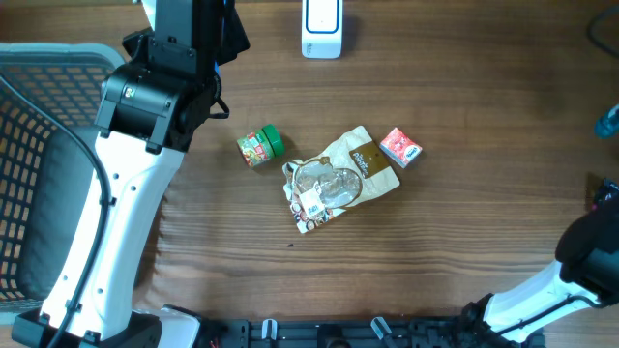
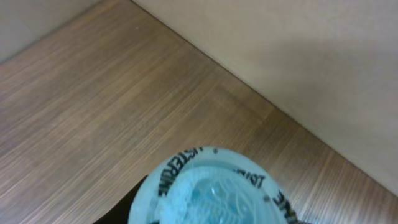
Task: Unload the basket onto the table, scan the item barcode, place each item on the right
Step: 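Carry the bottle to the far right of the table and release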
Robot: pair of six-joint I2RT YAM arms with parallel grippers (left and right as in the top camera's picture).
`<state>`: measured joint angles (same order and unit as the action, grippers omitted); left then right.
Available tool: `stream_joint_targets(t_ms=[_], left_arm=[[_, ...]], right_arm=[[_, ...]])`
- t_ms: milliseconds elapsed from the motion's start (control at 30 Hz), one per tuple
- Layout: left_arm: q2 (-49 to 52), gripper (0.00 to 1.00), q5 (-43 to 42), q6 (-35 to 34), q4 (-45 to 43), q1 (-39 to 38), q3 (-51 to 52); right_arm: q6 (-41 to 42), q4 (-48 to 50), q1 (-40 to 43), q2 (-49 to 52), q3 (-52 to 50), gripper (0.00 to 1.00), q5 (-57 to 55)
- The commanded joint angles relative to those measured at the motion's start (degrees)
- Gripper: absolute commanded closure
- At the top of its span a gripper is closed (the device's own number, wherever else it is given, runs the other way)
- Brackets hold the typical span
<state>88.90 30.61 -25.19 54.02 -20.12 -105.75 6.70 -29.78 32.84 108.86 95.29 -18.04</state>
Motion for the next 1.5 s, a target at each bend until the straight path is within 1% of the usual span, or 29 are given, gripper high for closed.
stream_joint_targets(t_ms=[0, 100, 167, 300, 433, 467, 500, 533, 633, 667, 833, 1000, 1133, 1167, 1233, 1300, 1433, 1467], left_arm=[[-1.2, 0.00, 1.2, -0.6, -0.2, 0.2, -0.4], [-1.2, 0.00, 1.2, -0.6, -0.2, 0.2, -0.4], [-1.2, 0.00, 1.2, -0.6, -0.2, 0.2, -0.4], [-1.2, 0.00, 1.2, -0.6, -0.2, 0.2, -0.4], [-1.2, 0.00, 1.2, -0.6, -0.2, 0.2, -0.4], [-1.2, 0.00, 1.2, -0.6, -0.2, 0.2, -0.4], [-1.2, 0.00, 1.2, -0.6, -0.2, 0.2, -0.4], [-1.2, 0.00, 1.2, -0.6, -0.2, 0.2, -0.4], [-1.2, 0.00, 1.2, -0.6, -0.2, 0.2, -0.4], [-1.2, 0.00, 1.2, -0.6, -0.2, 0.2, -0.4], [-1.2, 0.00, 1.2, -0.6, -0.2, 0.2, -0.4], [-1.2, 0.00, 1.2, -0.6, -0.2, 0.2, -0.4], [-1.2, 0.00, 1.2, -0.6, -0.2, 0.2, -0.4], [-1.2, 0.00, 1.2, -0.6, -0.2, 0.2, -0.4], [-1.2, 0.00, 1.2, -0.6, -0.2, 0.2, -0.4], [-1.2, 0.00, 1.2, -0.6, -0.2, 0.2, -0.4], [-1.2, 0.00, 1.2, -0.6, -0.2, 0.2, -0.4], [-1.2, 0.00, 1.2, -0.6, -0.2, 0.2, -0.4]], right_arm=[[-4.9, 6.8, 2.6, 1.4, -3.7, 0.83, 7.5], [-11.8, 12.1, 3.8, 1.9, -7.2, 0.83, 13.7], [-17.9, 16.2, 4.6, 2.3, -10.3, 0.82, 18.1], [-21.2, 22.4, 4.7, 3.0, -15.5, 0.81, 18.2], [-23.5, 24.5, 4.7, 3.6, -18.3, 0.81, 18.1], [-24.5, 24.5, 4.9, 3.6, -18.6, 0.78, 17.5], [-25.1, 24.4, 4.9, 3.6, -18.7, 0.66, 16.9], [-25.5, 24.2, 5.0, 3.6, -18.7, 0.49, 16.2], [-26.4, 23.4, 5.0, 3.3, -18.7, 0.09, 13.9], [-26.4, 23.3, 5.0, 3.0, -18.7, 0.00, 14.0], [-23.0, 22.7, 4.5, -1.6, -18.7, 0.00, 15.6], [-22.6, 22.9, 2.7, -10.7, -18.7, 0.00, 15.5], [-18.2, 22.9, -0.7, -18.4, -18.7, 0.00, 15.5], [-16.3, 22.9, -1.9, -19.9, -18.7, 0.00, 15.4], [-9.5, 22.0, -4.7, -22.7, -18.7, 0.00, 15.4], [-2.8, 18.8, -7.9, -24.5, -18.7, 0.00, 17.3], [7.7, 8.5, -14.4, -27.1, -18.7, 0.00, 31.2], [12.4, 6.9, -15.9, -27.2, -18.7, 0.00, 35.0]])
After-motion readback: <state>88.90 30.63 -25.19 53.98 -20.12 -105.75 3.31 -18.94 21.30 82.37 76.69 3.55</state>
